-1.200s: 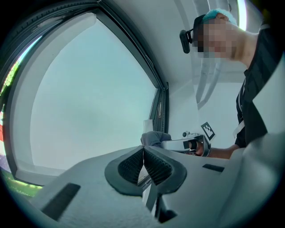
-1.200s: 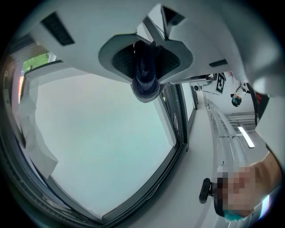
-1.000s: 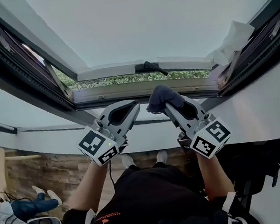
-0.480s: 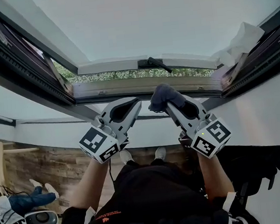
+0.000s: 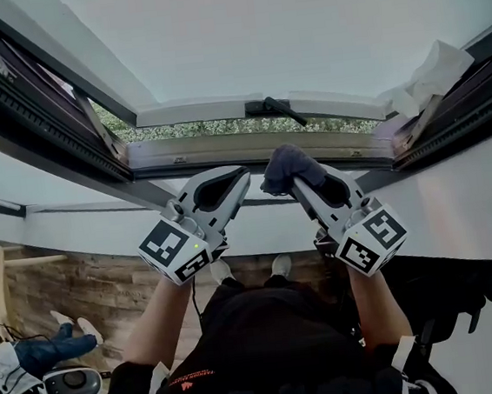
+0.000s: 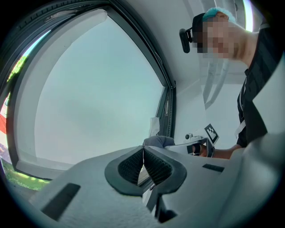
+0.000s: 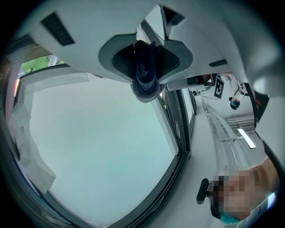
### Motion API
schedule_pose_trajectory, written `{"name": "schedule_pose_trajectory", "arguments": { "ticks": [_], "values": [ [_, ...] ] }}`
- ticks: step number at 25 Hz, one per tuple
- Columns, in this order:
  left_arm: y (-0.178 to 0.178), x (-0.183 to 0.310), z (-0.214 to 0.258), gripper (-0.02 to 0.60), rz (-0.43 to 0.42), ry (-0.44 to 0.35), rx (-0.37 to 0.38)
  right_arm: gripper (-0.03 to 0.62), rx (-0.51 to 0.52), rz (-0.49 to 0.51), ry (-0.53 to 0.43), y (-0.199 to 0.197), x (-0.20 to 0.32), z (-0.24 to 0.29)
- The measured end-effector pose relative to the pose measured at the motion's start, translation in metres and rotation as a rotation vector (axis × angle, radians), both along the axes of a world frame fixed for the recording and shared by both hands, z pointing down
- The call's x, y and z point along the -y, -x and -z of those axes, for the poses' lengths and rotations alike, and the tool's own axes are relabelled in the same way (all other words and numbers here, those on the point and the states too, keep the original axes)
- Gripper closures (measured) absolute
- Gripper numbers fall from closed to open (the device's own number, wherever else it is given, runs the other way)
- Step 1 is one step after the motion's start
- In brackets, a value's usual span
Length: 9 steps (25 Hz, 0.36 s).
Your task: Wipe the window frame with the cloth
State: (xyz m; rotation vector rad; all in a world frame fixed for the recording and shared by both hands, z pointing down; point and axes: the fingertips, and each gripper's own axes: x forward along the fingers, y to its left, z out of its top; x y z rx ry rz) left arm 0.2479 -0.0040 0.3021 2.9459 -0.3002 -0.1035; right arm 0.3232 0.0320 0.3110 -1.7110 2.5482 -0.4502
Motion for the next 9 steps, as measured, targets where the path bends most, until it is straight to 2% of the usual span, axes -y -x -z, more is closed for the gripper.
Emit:
{"name": "schedule_pose_trajectory", "arguments": {
  "ticks": [9],
  "values": [
    [0.004, 0.011, -0.006, 0.563, 0.014, 0.005, -0.004, 0.493, -0.004, 0.018, 0.003, 0.006, 0.013, -0.004]
  ]
}}
